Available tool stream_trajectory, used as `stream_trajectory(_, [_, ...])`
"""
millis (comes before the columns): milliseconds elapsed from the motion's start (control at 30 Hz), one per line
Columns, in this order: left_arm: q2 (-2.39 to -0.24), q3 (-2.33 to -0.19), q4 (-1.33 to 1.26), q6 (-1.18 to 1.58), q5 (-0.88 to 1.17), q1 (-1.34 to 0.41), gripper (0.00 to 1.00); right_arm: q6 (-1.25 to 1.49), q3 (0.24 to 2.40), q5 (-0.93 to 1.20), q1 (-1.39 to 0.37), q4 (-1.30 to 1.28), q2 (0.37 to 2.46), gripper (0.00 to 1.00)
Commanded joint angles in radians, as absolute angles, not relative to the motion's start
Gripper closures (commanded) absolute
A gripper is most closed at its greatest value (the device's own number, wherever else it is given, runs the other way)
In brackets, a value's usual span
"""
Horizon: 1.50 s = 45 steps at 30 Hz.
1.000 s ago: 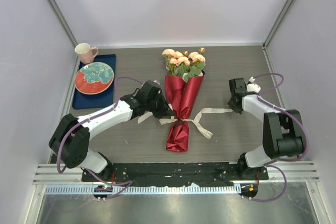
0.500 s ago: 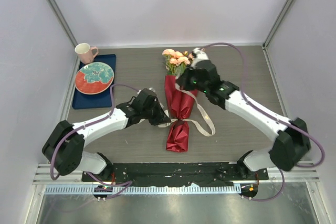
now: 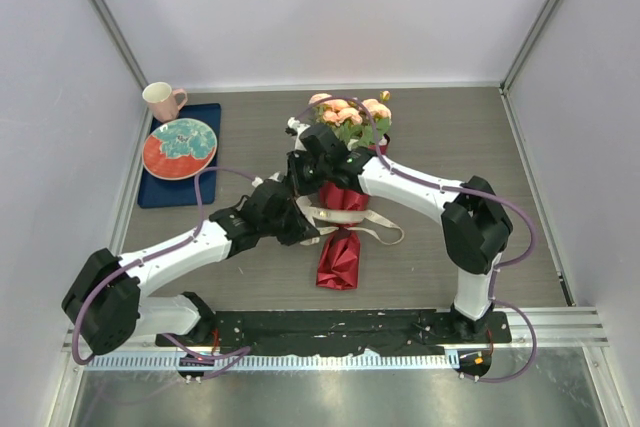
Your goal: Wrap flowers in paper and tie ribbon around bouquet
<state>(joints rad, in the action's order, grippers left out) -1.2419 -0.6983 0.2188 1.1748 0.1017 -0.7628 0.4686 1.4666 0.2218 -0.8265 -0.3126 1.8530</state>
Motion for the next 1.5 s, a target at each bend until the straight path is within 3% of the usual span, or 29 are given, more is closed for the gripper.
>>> stream_trajectory(0, [-1.239, -0.724, 0.175, 1.169, 0.087, -0.769, 1.0, 0.43, 1.558, 0.291, -0.845, -0.337, 1.858, 1.0])
stream_trajectory(300, [-1.27, -0.756, 0.184, 1.131, 0.132, -0.769, 1.0, 0.308, 1.606, 0.258, -0.816, -0.494, 1.898, 1.0])
stream_trajectory(467, [-1.336, -0.816, 0.213, 1.103, 0.198, -0.769, 1.0, 0.325, 1.502, 0.274, -0.767, -0.453, 1.793, 0.88])
stream_trajectory(500, [-1.35, -0.853, 0.222, 1.089, 0.218, -0.767, 1.0, 0.324, 1.499, 0.306, -0.761, -0.449, 1.789, 0.89])
stream_trajectory(533, [-1.365, -0.876, 0.233, 1.082, 0.239, -0.767, 1.0, 0.324, 1.5, 0.339, -0.755, -0.446, 1.796, 1.0])
stream_trajectory(800, [-1.399, -0.905, 0.235, 1.058, 0.33, -0.767, 1.0, 0.256, 1.663, 0.667, -0.759, -0.532, 1.966, 1.0])
stream_trajectory(1167, [-1.367, -0.795, 0.147, 1.04, 0.379, -0.767, 1.0, 0.072, 1.911, 0.707, -0.827, -0.787, 2.209, 1.0])
stream_trajectory(1267, [-1.374, -0.788, 0.137, 1.031, 0.39, -0.767, 1.0, 0.052, 1.914, 0.736, -0.828, -0.791, 2.218, 0.92])
stream_trajectory(1467, [-1.394, -0.79, 0.129, 1.034, 0.403, -0.769, 1.0, 0.009, 1.951, 0.723, -0.818, -0.848, 2.231, 0.64])
